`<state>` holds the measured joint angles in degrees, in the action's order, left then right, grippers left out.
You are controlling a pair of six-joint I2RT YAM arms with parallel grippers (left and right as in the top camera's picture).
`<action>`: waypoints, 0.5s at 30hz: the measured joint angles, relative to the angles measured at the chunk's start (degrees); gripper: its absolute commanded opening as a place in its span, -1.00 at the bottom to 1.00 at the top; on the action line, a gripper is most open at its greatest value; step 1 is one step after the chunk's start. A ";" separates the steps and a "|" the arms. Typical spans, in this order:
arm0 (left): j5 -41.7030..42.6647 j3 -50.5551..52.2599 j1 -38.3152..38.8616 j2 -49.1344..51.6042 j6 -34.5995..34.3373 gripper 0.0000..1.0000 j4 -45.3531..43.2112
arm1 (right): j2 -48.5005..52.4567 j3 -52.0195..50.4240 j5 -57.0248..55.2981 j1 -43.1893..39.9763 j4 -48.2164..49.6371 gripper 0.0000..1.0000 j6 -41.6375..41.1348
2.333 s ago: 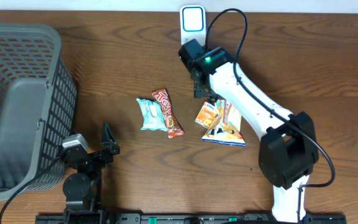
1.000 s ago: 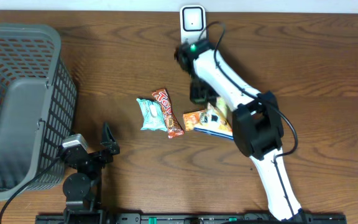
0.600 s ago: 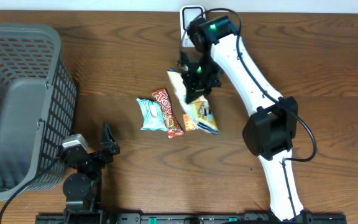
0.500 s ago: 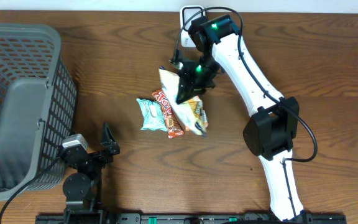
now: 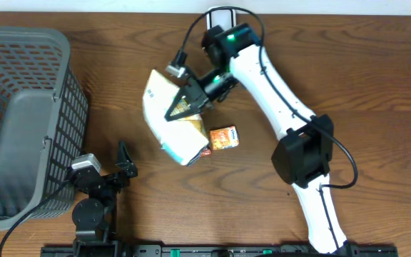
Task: Scan the item barcode
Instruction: 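Grasp the yellow snack bag with the right gripper and lift it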
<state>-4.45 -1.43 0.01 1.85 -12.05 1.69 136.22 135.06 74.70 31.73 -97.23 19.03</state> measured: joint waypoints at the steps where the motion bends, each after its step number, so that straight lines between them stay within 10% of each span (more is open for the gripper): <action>1: 0.00 0.00 0.00 0.00 0.00 0.96 0.02 | 0.00 0.00 0.72 0.72 -0.02 -0.98 1.38; 15: 0.00 0.00 0.00 0.00 0.00 0.96 0.02 | -0.66 -1.09 -2.78 3.30 0.09 -0.98 8.55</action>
<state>-4.45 -1.43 0.01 1.85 -12.05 1.72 135.57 133.97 71.92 35.03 -97.14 27.57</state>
